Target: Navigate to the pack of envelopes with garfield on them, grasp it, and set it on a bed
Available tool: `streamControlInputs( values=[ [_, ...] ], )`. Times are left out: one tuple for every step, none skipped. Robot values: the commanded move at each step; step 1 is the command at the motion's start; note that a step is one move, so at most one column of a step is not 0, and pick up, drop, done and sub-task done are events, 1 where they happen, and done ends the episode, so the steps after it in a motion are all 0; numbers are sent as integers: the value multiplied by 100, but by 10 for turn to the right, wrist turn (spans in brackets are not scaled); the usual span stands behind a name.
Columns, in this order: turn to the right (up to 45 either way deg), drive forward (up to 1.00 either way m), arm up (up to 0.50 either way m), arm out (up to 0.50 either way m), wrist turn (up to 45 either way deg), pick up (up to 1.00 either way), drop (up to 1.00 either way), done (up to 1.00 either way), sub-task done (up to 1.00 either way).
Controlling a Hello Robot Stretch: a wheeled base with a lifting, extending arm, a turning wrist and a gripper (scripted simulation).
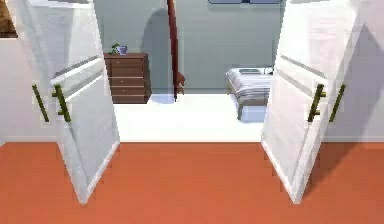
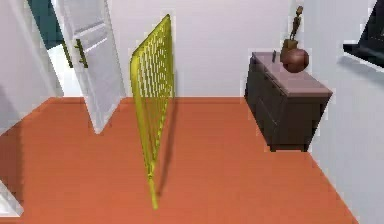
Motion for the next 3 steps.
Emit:
streamControlInputs(
  values=[
    [450, 0, 0, 0, 0, 0, 0, 0, 0],
    [0, 100, 0, 0, 0, 0, 0, 0, 0],
    [240, 0, 0, 0, 0, 0, 0, 0, 0]
  ],
)
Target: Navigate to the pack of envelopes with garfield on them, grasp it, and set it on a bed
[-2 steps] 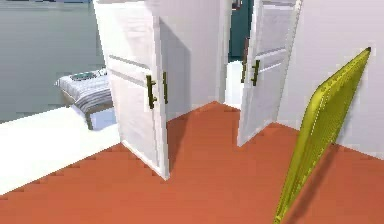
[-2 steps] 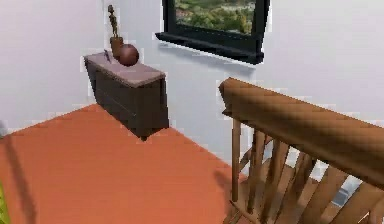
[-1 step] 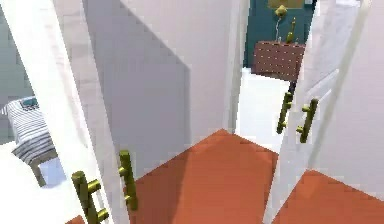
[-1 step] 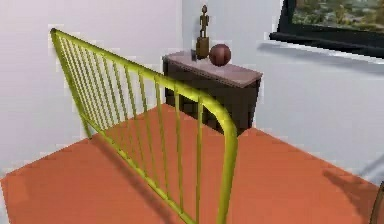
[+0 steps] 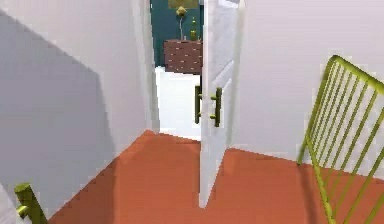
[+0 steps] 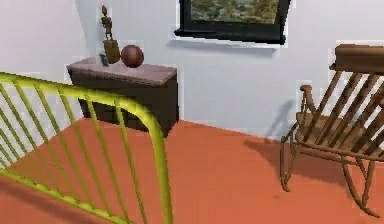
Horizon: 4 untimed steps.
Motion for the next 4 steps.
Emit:
streamControlInputs(
  values=[
    [0, 80, 0, 0, 0, 0, 0, 0, 0],
    [-450, 0, 0, 0, 0, 0, 0, 0, 0],
    [-150, 0, 0, 0, 0, 0, 0, 0, 0],
    [-30, 0, 0, 0, 0, 0, 0, 0, 0]
  ],
)
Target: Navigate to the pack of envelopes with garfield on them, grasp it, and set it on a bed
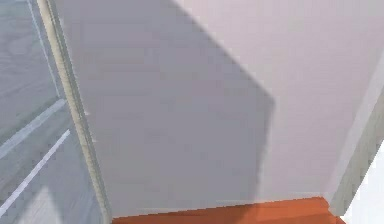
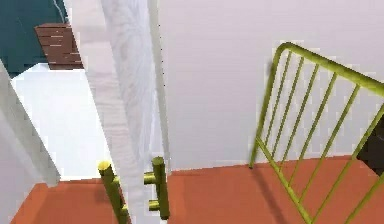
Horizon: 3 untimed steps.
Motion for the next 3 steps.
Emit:
streamControlInputs(
  values=[
    [0, 30, 0, 0, 0, 0, 0, 0, 0],
    [-30, 0, 0, 0, 0, 0, 0, 0, 0],
    [0, 15, 0, 0, 0, 0, 0, 0, 0]
  ],
)
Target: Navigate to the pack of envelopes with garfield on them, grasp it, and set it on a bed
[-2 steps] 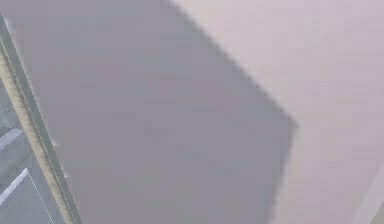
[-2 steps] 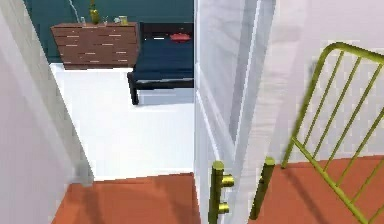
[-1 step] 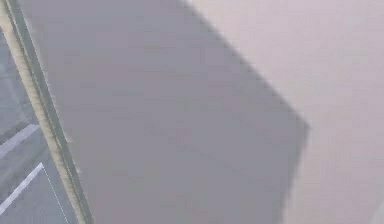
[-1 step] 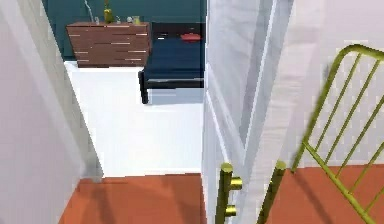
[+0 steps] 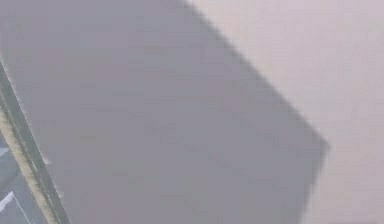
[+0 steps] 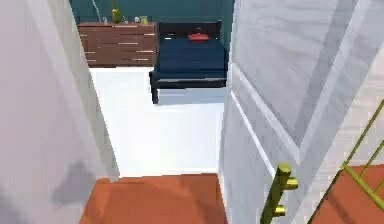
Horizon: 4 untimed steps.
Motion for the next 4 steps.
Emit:
streamControlInputs(
  values=[
    [450, 0, 0, 0, 0, 0, 0, 0, 0],
    [390, 0, 0, 0, 0, 0, 0, 0, 0],
    [0, 100, 0, 0, 0, 0, 0, 0, 0],
    [60, 0, 0, 0, 0, 0, 0, 0, 0]
  ],
)
